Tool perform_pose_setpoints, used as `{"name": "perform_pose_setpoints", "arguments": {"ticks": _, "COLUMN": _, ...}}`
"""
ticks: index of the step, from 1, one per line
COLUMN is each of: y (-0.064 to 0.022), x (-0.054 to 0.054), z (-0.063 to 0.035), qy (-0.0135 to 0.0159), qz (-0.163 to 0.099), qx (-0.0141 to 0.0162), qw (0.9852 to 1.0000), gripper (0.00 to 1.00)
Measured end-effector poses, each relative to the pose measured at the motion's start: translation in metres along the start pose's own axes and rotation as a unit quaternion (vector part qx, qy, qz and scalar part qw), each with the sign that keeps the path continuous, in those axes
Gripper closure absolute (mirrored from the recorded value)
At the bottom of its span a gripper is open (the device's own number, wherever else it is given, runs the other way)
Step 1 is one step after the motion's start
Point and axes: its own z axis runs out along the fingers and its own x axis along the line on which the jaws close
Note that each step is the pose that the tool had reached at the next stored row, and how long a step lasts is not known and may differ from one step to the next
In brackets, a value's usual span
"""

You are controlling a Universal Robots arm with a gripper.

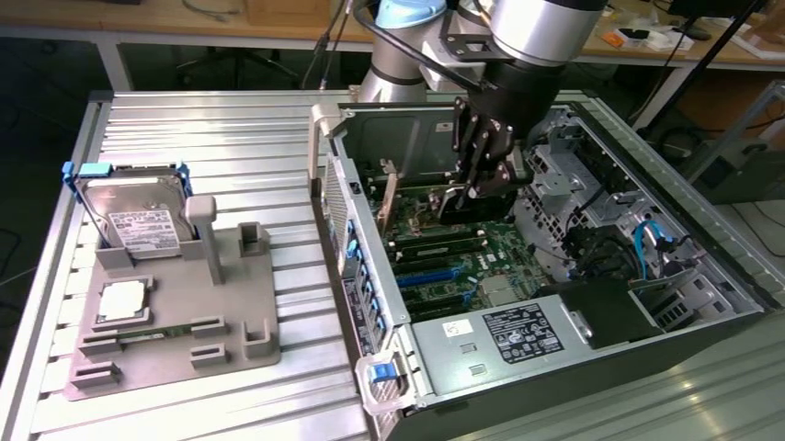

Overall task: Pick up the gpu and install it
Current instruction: 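Insert the gpu into the slot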

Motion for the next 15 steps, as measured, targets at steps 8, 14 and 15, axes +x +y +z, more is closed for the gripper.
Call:
{"name": "perform_pose_setpoints", "arguments": {"ticks": 8, "y": 0.0, "x": 0.0, "z": 0.0002, "qy": -0.0001, "qz": 0.0, "qx": 0.0, "qw": 1.0, "gripper": 0.73}}
{"name": "perform_pose_setpoints", "arguments": {"ticks": 14, "y": -0.0012, "x": 0.0, "z": 0.0056, "qy": 0.0, "qz": 0.0, "qx": -0.0001, "qw": 1.0, "gripper": 0.73}}
{"name": "perform_pose_setpoints", "arguments": {"ticks": 15, "y": -0.0012, "x": 0.0001, "z": 0.0075, "qy": 0.0, "qz": 0.0, "qx": -0.0001, "qw": 1.0, "gripper": 0.73}}
